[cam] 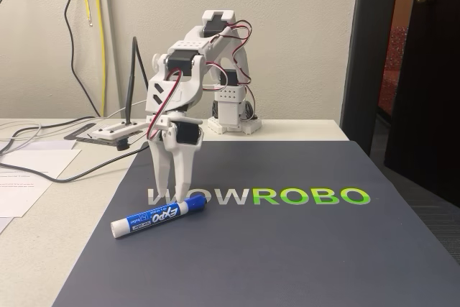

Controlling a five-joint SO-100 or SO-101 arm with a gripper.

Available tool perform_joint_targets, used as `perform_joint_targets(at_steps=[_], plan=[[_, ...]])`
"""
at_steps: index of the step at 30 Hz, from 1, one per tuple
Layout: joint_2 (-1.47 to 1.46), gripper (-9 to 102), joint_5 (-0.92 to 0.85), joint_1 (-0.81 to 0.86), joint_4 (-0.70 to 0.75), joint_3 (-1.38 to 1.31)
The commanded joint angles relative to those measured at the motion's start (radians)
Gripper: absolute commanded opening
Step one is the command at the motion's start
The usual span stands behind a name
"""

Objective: Pick up the blue marker.

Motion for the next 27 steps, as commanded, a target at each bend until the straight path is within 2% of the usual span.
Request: perform_joint_targets(at_steps=[1,6,21,27], plan=[[-0.005,22,0.008,-0.014,-0.040,-0.043],[-0.066,22,0.006,-0.006,0.003,-0.133],[-0.098,18,-0.031,0.011,0.005,-0.170],[-0.124,16,-0.094,0.014,-0.057,-0.170]])
